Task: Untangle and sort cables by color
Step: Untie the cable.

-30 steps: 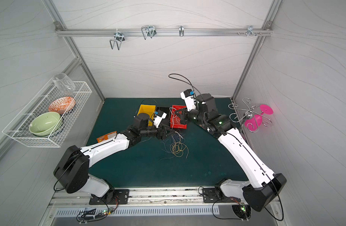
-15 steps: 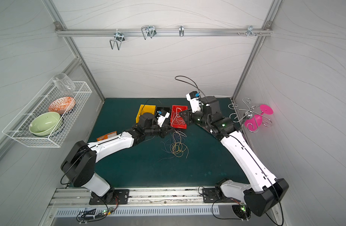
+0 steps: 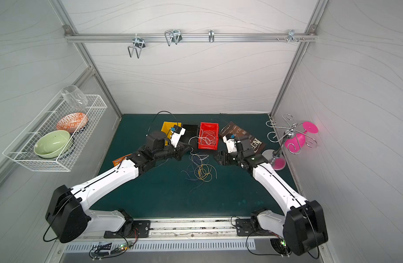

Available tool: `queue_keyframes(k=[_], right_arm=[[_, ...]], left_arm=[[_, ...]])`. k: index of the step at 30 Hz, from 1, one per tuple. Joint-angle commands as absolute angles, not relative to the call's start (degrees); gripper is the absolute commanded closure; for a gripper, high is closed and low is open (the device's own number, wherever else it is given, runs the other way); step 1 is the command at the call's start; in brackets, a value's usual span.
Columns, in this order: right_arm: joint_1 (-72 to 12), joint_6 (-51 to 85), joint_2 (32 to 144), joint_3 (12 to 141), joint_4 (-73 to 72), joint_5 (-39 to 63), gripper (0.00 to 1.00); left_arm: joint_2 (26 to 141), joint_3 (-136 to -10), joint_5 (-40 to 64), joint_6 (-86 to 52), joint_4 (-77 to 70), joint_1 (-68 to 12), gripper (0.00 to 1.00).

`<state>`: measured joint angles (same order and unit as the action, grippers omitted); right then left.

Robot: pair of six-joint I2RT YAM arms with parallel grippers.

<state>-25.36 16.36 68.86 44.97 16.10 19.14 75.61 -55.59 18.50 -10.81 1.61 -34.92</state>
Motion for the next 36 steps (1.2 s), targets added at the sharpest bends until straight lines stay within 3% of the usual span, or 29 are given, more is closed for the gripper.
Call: queue_keyframes(k=[1, 6, 13, 22, 36], right_arm=[[-28.98, 20.02, 72.66, 43.14, 1.52, 20.98, 0.28], [-31.79, 25.45, 83.19, 41.66, -7.54, 18.94, 0.30], [-36.19, 26.95, 93.24, 44.53, -5.67, 13.73, 0.48], [-37.27, 27.34, 96.49, 43.83, -5.35, 12.52, 0.46], [-37.62, 26.37, 98.71, 44.56, -1.85, 9.68, 0.51]], left_arm=[[74.19, -56.38, 16.54, -9.78, 3.10, -34.60, 1.00], [73.32, -56.78, 15.57, -10.38, 4.13, -34.22, 1.00], [70.45, -57.11, 14.68, -12.13, 5.82, -32.39, 1.00], [65.85, -58.05, 14.15, -11.65, 9.45, -26.84, 1.00], [59.71, -63.65, 11.22, -10.20, 14.59, -24.36, 1.00]])
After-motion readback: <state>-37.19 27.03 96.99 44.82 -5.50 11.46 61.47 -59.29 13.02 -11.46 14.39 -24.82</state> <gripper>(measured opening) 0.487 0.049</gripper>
